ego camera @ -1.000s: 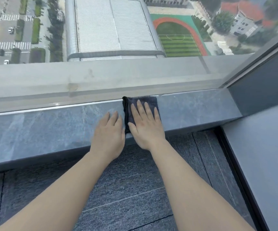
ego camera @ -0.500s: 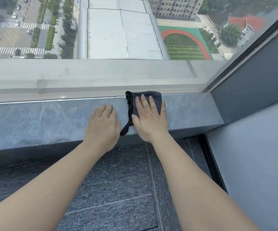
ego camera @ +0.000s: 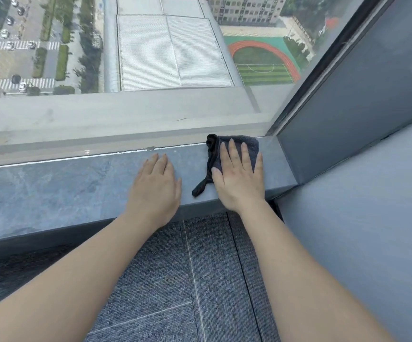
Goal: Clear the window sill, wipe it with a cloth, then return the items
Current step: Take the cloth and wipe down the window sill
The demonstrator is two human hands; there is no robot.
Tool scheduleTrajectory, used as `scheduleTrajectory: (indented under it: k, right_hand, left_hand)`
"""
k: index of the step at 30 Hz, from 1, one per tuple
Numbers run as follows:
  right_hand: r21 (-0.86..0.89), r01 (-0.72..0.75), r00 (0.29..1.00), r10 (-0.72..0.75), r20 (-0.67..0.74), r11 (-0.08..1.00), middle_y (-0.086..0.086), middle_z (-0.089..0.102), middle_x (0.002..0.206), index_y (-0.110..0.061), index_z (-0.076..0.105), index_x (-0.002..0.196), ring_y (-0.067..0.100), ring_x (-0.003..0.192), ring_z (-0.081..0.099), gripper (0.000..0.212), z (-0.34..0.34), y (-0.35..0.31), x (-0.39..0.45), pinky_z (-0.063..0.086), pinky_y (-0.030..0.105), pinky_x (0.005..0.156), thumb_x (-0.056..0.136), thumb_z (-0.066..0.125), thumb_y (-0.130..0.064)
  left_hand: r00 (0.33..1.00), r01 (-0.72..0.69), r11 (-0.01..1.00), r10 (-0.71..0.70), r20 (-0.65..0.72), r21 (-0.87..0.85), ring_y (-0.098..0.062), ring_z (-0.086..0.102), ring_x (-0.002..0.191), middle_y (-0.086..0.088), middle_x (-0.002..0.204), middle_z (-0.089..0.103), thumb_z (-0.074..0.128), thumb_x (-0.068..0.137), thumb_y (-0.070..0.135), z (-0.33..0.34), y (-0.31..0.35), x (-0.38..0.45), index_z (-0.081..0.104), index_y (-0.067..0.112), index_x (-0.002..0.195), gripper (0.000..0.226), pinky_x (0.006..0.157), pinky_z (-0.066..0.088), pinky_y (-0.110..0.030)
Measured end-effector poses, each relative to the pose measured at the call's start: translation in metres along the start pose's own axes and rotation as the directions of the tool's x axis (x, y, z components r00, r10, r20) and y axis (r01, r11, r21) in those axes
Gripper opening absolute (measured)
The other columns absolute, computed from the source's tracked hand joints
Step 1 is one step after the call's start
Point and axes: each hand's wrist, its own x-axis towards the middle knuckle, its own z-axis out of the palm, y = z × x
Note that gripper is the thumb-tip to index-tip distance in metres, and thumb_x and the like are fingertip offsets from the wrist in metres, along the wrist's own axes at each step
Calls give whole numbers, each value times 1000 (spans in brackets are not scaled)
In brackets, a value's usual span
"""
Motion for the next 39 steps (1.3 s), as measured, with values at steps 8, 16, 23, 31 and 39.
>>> scheduleTrajectory:
  k: [8,16,23,31,39]
  right_hand:
    - [65,-17,999,20,-36,998,0,-8,160,-19,-3,149,18,147,-9,59,-2,34,10,-10,37,119,97,17,-40]
    - [62,-30,999,33,-36,998,-5,-4,160,-23,2,149,17,148,-7,57,-10,60,17,-10,40,118,96,21,-38]
    - [122,-94,993,102,-64,988,0,-3,160,-19,2,149,19,148,-3,58,-7,63,11,-5,36,119,97,20,-38]
    - [206,-219,968,240,-80,954,3,-2,160,-14,2,149,20,148,-1,60,3,53,-7,-4,36,119,98,21,-39]
    - [240,-210,967,238,-90,948,4,-2,160,-12,4,149,23,147,-3,61,7,16,-18,-4,39,119,97,24,-37]
  left_hand:
    - [1000,3,1000,-3,18,-14,-27,12,144,-15,156,14,24,97,27,-2,18,3,17,-2,142,54,118,6,-31]
    - [999,18,1000,-17,28,-10,-29,15,142,-17,155,18,25,96,27,-4,20,5,20,-3,141,54,117,9,-32]
    - [997,41,999,-40,68,-16,-29,2,146,-19,157,3,19,97,31,0,29,3,7,-4,143,59,119,1,-31]
    - [995,-45,997,50,90,-59,-23,0,147,-11,158,4,23,97,29,-3,10,-7,9,4,145,55,118,0,-28]
    - [989,-69,992,82,124,-103,-20,3,146,-7,159,7,24,97,30,-8,-13,-26,13,6,145,55,118,3,-27]
